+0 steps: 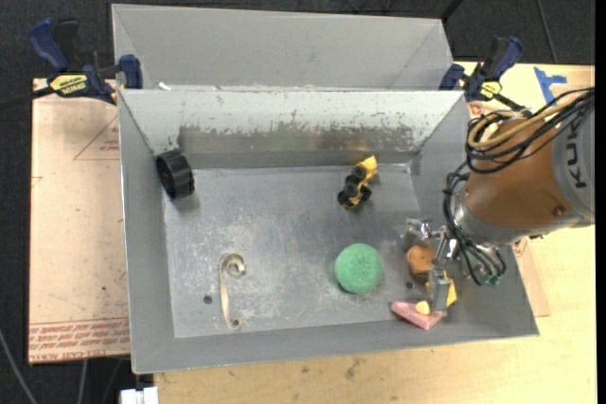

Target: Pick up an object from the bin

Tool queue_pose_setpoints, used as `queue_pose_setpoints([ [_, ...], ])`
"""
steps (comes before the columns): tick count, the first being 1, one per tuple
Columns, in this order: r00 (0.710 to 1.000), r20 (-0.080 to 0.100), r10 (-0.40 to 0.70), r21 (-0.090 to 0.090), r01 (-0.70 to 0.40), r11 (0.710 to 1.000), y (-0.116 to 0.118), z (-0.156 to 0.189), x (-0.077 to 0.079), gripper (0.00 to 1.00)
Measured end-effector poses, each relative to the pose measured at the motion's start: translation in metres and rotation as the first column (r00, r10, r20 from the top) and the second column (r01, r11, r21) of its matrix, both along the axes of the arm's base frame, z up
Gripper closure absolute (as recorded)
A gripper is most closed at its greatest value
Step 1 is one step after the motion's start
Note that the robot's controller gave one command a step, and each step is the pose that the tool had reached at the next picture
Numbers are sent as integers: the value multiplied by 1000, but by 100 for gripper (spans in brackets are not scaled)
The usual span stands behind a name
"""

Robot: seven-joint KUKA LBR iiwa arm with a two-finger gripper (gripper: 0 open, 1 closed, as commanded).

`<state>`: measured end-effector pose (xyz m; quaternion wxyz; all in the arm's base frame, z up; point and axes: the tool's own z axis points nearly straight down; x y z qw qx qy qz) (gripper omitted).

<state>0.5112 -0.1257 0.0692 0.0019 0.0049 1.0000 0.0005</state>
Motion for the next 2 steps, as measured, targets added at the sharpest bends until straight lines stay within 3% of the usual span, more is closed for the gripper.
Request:
queue_pose_setpoints([
  [1,1000,-1,-2,0,2,1000,0,1,0,100],
  [2,1000,-1,-2,0,2,1000,0,1,0,100],
])
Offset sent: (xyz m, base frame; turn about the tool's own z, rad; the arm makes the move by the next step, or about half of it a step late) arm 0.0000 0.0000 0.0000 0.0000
